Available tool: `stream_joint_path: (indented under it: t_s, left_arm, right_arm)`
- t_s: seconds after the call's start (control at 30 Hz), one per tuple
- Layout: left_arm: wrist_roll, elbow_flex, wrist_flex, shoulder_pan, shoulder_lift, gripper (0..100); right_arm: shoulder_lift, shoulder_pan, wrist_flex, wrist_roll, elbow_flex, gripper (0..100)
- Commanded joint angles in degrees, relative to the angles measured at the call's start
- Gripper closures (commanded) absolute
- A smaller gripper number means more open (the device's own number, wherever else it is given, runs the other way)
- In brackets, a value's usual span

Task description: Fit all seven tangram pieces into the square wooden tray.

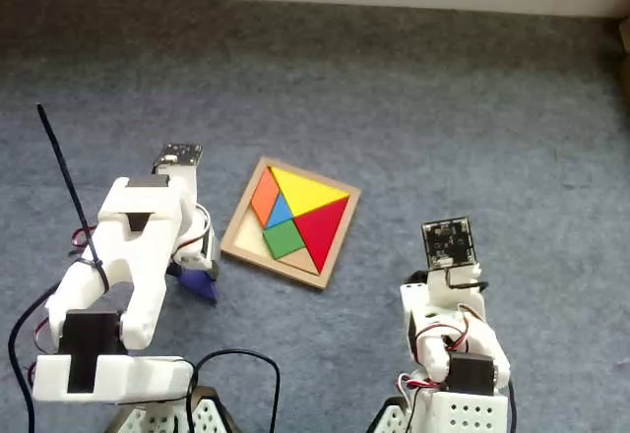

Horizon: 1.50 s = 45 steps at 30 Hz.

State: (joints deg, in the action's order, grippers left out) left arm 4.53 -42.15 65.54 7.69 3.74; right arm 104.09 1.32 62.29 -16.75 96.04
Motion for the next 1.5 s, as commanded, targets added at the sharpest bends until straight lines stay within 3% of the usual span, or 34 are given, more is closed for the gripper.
stream_joint_path:
  t_s: [0.0,0.33,0.47,0.93,1.1,1.3,1.47]
  left_arm:
    - [0.26,0.92,0.53,-0.92,0.48,78]
    - [0.53,1.89,6.68,2.15,0.57,75]
    - [4.4,1.1,7.12,2.07,0.57,75]
    - [4.84,-1.36,6.68,-2.07,-0.04,75]
    - [4.92,-3.56,2.9,-2.33,-0.04,75]
    - [4.57,-3.82,0.35,-2.42,-0.04,84]
    - [4.48,-2.42,0.09,-2.42,0.04,85]
  right_arm:
    - [0.66,-0.66,0.48,-0.7,5.32,99.2]
    - [0.66,-0.66,0.48,-0.7,5.32,99.2]
    - [0.66,-0.66,0.48,-0.7,5.32,99.2]
    - [0.66,-0.66,0.48,-0.7,5.32,99.2]
    - [0.66,-0.66,0.48,-0.7,5.32,99.2]
    - [0.66,-0.66,0.48,-0.7,5.32,99.2]
    - [0.66,-0.66,0.48,-0.7,5.32,99.2]
